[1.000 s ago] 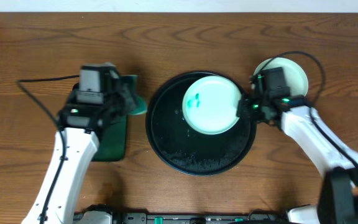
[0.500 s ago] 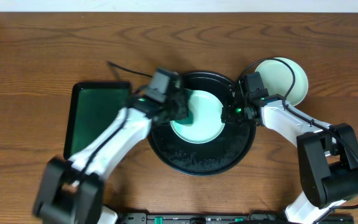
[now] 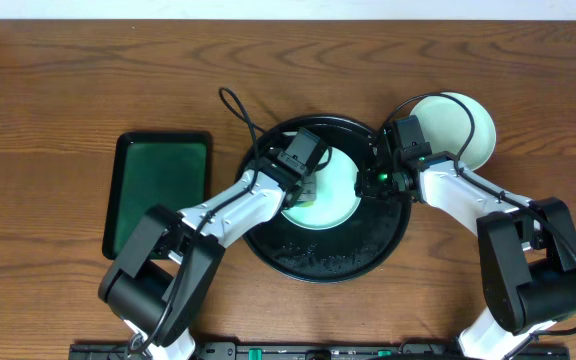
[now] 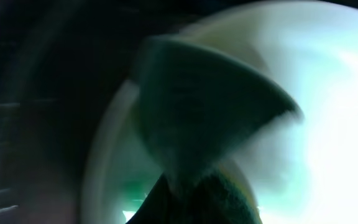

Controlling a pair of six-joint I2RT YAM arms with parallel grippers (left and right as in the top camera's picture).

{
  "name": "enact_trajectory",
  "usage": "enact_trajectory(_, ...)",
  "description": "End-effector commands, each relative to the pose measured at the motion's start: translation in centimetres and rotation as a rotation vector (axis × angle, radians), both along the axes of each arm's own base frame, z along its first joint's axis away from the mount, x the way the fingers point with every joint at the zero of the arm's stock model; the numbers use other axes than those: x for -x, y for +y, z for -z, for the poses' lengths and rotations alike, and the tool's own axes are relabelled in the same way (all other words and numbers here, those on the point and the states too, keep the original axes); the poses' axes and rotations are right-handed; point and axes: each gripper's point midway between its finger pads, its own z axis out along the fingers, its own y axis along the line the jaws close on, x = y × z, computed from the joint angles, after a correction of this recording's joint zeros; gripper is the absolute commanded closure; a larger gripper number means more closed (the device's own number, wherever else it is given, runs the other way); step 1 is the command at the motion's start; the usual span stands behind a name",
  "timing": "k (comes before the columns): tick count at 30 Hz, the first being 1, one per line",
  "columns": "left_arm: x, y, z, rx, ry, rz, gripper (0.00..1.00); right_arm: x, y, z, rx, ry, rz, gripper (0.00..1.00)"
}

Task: Clean dirty plates on tray and stack at the side
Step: 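Scrub the last pale green plate with the sponge in the left gripper, then lift the last plate with the right gripper and stack it on the pile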

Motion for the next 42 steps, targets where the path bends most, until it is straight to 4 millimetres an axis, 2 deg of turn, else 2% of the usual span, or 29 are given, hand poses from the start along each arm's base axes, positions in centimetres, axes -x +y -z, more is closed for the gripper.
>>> enact_trajectory(1,-1.9,9.2,-0.6,-0.348,-0.101,-0.185,0.93,0.8,0.4,1.1,0.023,0.03,-0.031,0.99)
enact_trajectory(4,-2.7,9.7,-2.8,-0.319,-0.145,-0.217,0.93,0.9,0.4,1.1,0.024,0.034,-0.031,0.99)
enact_trajectory(6,-3.2,8.7,-3.9,-0.247,-0.167,-0.21,0.93,1.0,0.4,1.1,0.025,0.037,-0.032,0.99)
enact_trajectory(8,-3.2,6.2,-4.1,-0.11,-0.15,-0.167,0.93,1.1,0.4,1.1,0.025,0.038,-0.034,0.99)
enact_trajectory(12,-2.2,-1.6,-3.7,0.284,-0.026,-0.005,0.93,1.1,0.5,1.1,0.025,0.038,-0.036,0.99)
enact_trajectory(14,-1.7,-4.0,-3.6,0.393,0.013,0.018,0.93,1.1,0.5,1.1,0.024,0.039,-0.036,0.99)
enact_trajectory(17,-1.3,-5.3,-2.8,0.411,0.031,0.038,0.93,1.1,0.5,1.1,0.024,0.038,-0.036,0.99)
enact_trajectory(19,-1.0,-5.0,-1.6,0.373,0.047,0.047,0.93,1.1,0.5,1.1,0.025,0.037,-0.036,0.99)
enact_trajectory(21,-1.0,-3.5,-0.5,0.282,0.046,0.043,0.93,1.1,0.5,1.1,0.025,0.036,-0.036,0.99)
enact_trajectory(24,-1.5,1.9,0.3,0.053,0.012,-0.073,0.93,0.8,0.5,0.8,0.029,0.021,-0.057,0.99)
enact_trajectory(27,-1.8,7.2,-0.8,-0.126,-0.02,-0.179,0.93,0.4,-0.1,0.4,0.075,0.018,-0.053,0.99)
enact_trajectory(29,-1.8,9.6,-2.5,-0.16,-0.035,-0.233,0.93,-0.1,-0.8,-0.2,0.132,0.01,-0.062,0.99)
enact_trajectory(31,-2.1,11.0,-4.5,-0.14,-0.065,-0.276,0.93,-0.8,-1.6,-1.1,0.193,-0.002,-0.06,0.99)
enact_trajectory(34,-2.5,13.5,-9.2,-0.084,-0.162,-0.35,0.93,-2.3,-2.3,-3.1,0.262,-0.04,-0.068,0.99)
enact_trajectory(37,-1.9,16.5,-13.5,-0.047,-0.249,-0.427,0.93,-3.5,-2.1,-5.4,0.3,-0.097,-0.12,0.99)
enact_trajectory(40,-0.6,19.9,-15.4,-0.047,-0.271,-0.514,0.92,-4.6,-2.2,-7.5,0.382,-0.161,-0.151,0.99)
enact_trajectory(42,0.1,21.9,-15.1,-0.061,-0.251,-0.569,0.93,-5.3,-2.0,-9.4,0.458,-0.226,-0.182,0.99)
